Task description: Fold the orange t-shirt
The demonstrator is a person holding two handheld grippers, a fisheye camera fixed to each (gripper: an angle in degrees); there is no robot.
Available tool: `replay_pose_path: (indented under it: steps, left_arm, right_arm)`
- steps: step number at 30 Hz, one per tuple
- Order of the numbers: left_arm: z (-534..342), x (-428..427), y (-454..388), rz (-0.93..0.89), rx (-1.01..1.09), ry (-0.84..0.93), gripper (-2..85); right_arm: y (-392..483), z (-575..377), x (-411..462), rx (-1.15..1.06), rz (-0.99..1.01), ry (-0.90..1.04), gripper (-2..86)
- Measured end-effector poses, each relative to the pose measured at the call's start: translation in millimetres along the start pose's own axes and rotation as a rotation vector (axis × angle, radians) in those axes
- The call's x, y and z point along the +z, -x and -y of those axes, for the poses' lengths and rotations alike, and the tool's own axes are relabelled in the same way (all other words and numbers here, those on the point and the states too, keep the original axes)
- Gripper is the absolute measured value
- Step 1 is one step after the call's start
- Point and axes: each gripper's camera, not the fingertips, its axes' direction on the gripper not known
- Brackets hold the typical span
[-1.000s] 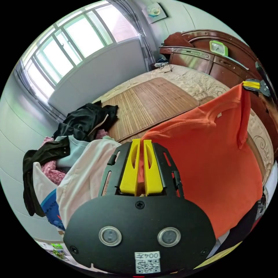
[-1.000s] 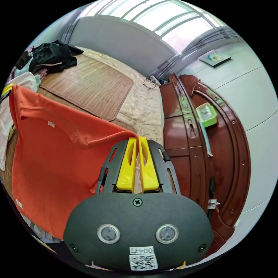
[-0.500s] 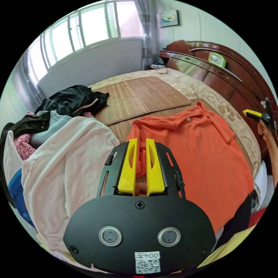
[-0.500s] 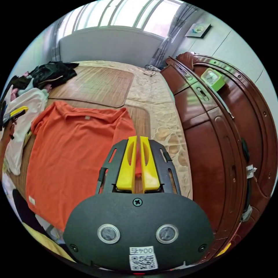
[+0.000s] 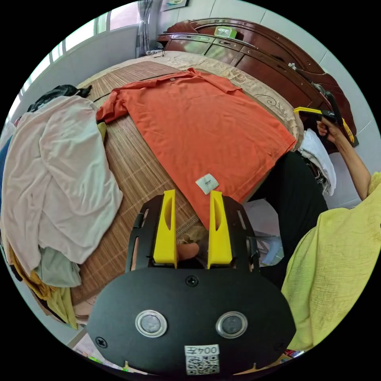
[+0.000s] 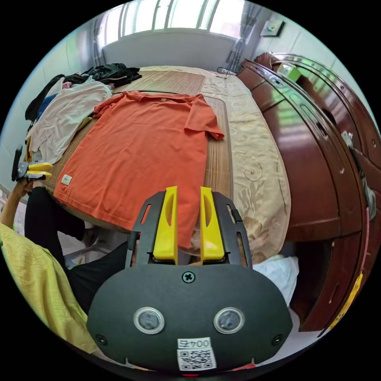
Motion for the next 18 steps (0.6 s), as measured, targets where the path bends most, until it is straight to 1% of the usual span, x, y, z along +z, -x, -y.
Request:
replay_pose_path:
  steps: [2,4,7,8,10,13,15,18]
  left_arm:
    - [-11.5,5.6,-4.3,-0.043,-0.037,-0.017,13.2]
    - [-16.2,12.7,-10.6,-0.024,-0.031,0.006,14.0]
    - [-25.9,21.2,-17.4,0.021,-0.017,0.044,15.1]
    - [-31.0,22.9,-18.3,0.032,-0.017,0.06,15.5]
    - [-39.9,22.6,-20.0,0.046,-0.02,0.065,16.0]
    - [-51.4,27.0,-27.3,0.049,-0.032,0.052,16.8]
    - [-55.4,38.6,-37.2,0.075,-0.014,0.077,17.6]
    - [-62.4,55.7,-53.1,0.111,0.008,0.093,18.2]
  right_arm:
    - [-11.5,-20.2,3.6,0.026,0.005,0.031,11.2]
    - [-15.4,-45.5,20.2,0.023,0.001,0.103,13.5]
    - [-15.8,-77.4,45.4,0.06,0.119,0.157,16.1]
    - [-12.3,-83.4,49.0,0.048,0.107,0.16,16.2]
    - [12.9,-105.1,59.5,-0.07,-0.019,0.159,16.3]
    - [41.7,-120.9,68.9,-0.202,-0.127,0.152,15.6]
    - [49.5,-122.6,76.4,-0.225,-0.179,0.165,14.6]
    - [55.8,-123.0,83.9,-0.227,-0.179,0.164,12.7]
